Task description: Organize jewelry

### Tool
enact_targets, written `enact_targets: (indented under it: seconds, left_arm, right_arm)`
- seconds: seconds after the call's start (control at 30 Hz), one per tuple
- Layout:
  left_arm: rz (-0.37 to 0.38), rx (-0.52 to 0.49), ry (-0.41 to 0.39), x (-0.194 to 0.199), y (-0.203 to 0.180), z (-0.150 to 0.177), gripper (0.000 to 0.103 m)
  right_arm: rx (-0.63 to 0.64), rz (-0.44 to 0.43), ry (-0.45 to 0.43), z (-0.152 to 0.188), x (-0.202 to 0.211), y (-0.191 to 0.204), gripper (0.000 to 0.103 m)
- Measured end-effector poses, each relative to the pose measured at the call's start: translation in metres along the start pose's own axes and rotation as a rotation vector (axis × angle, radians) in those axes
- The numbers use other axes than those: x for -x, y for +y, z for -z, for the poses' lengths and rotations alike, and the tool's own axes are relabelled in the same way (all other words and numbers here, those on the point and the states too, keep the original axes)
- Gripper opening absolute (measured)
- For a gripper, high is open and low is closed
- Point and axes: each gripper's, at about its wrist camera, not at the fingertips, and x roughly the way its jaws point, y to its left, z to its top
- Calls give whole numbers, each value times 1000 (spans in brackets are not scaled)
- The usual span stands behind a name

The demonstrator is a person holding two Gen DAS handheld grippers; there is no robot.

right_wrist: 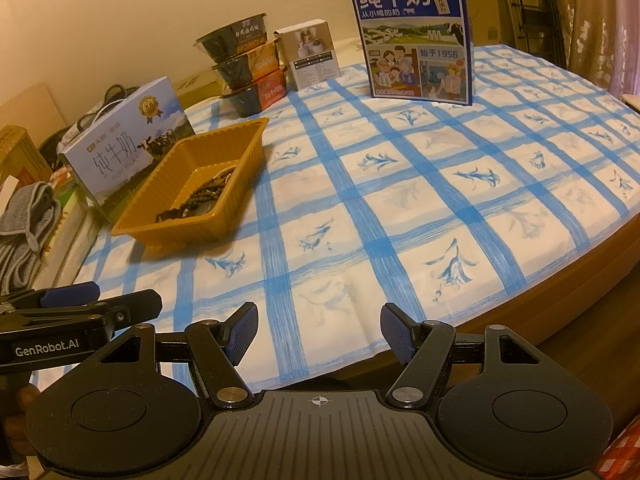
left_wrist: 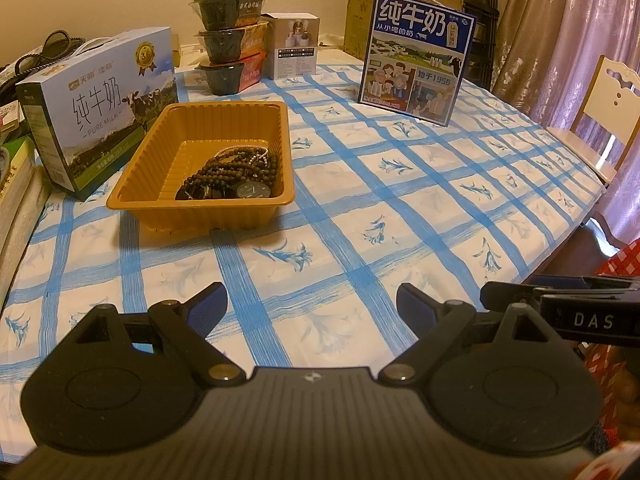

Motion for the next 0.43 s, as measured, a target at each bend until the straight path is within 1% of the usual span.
enact_targets:
  seconds: [0.43]
  left_arm:
    - [-5,3,-2,0,0,-3,91]
  right_arm:
    - [-7,4,-1,-1,-2,1,68]
